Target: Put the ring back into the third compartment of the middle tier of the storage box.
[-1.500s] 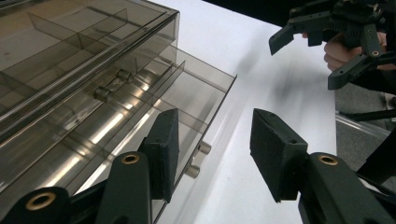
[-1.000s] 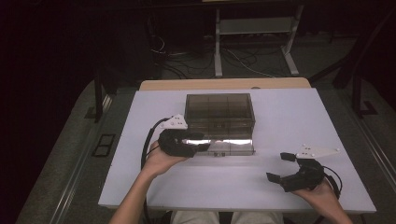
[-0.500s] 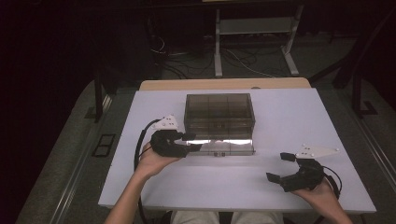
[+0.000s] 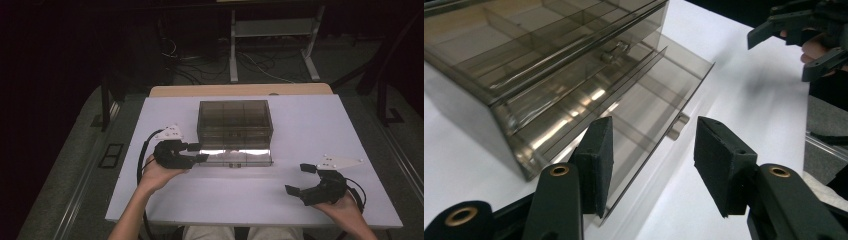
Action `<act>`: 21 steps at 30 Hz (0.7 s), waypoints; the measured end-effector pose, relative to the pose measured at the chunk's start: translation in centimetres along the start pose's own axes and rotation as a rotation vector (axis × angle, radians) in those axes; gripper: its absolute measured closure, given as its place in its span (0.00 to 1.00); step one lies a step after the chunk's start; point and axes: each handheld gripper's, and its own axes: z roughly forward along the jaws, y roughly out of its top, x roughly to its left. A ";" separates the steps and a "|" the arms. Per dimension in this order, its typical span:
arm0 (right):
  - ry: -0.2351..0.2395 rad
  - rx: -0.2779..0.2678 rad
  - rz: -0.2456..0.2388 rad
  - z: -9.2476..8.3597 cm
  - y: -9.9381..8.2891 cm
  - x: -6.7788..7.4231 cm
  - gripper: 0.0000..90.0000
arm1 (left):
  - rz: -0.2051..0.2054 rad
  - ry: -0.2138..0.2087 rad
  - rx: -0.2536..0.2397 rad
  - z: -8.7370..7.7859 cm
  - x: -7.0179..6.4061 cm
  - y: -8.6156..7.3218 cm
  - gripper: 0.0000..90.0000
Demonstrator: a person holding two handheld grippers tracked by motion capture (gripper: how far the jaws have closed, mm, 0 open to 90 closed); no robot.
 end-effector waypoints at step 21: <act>0.001 0.004 0.000 0.1 0.0 0.0 0.01 | -0.083 0.057 0.013 -1.0 2.2 -3.4 0.55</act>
